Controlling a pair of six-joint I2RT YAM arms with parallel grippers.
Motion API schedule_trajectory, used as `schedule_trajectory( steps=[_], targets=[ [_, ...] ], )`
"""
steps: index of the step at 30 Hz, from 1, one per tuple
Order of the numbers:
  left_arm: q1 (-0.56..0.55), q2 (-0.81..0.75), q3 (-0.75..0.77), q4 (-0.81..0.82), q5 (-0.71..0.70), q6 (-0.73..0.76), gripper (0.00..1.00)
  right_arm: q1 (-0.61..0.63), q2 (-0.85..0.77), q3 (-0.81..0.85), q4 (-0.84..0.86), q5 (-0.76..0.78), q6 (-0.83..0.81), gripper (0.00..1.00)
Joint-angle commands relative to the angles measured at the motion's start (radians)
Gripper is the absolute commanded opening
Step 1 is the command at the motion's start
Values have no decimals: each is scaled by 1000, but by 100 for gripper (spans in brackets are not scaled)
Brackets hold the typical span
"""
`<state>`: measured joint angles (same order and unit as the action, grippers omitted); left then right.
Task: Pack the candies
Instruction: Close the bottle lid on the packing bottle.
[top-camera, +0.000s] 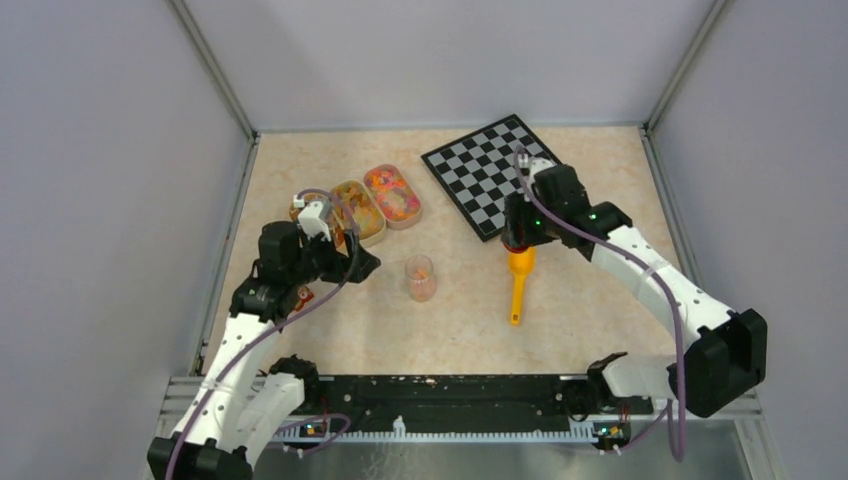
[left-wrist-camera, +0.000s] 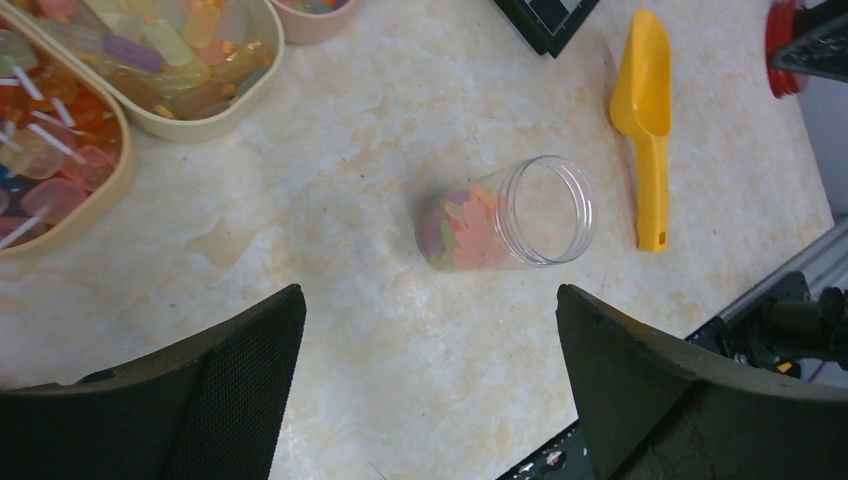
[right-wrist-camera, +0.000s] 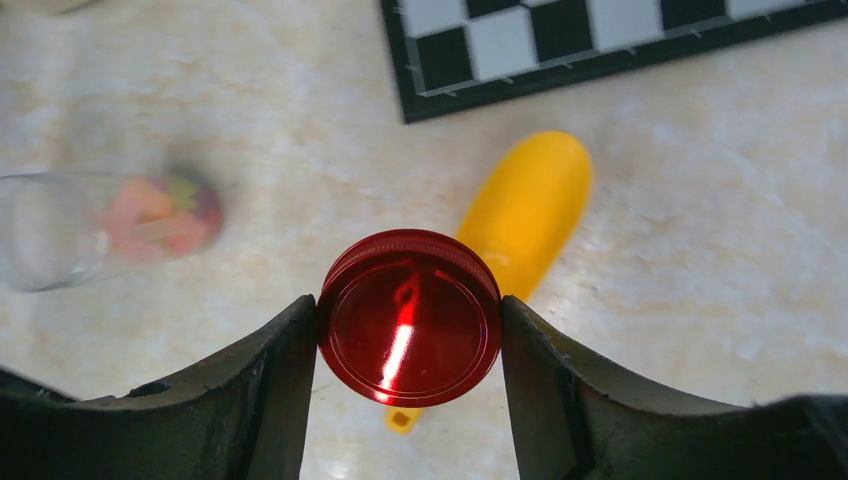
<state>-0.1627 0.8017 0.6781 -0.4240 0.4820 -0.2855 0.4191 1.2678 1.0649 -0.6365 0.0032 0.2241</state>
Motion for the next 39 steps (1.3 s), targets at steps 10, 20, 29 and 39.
schedule_trajectory(
  steps=[10, 20, 29, 39],
  targets=[
    [9, -70, 56, -50, -216, -6, 99, 490, 365, 499, -159, 103, -20, 47],
    [11, -89, 54, -57, -242, -15, 99, 596, 565, 700, -264, 141, -29, 48],
    [11, -90, 49, -50, -234, -12, 99, 606, 608, 733, -303, 166, -44, 49],
    [11, -89, 46, -47, -233, -12, 99, 605, 641, 754, -285, 128, -40, 51]
  ],
)
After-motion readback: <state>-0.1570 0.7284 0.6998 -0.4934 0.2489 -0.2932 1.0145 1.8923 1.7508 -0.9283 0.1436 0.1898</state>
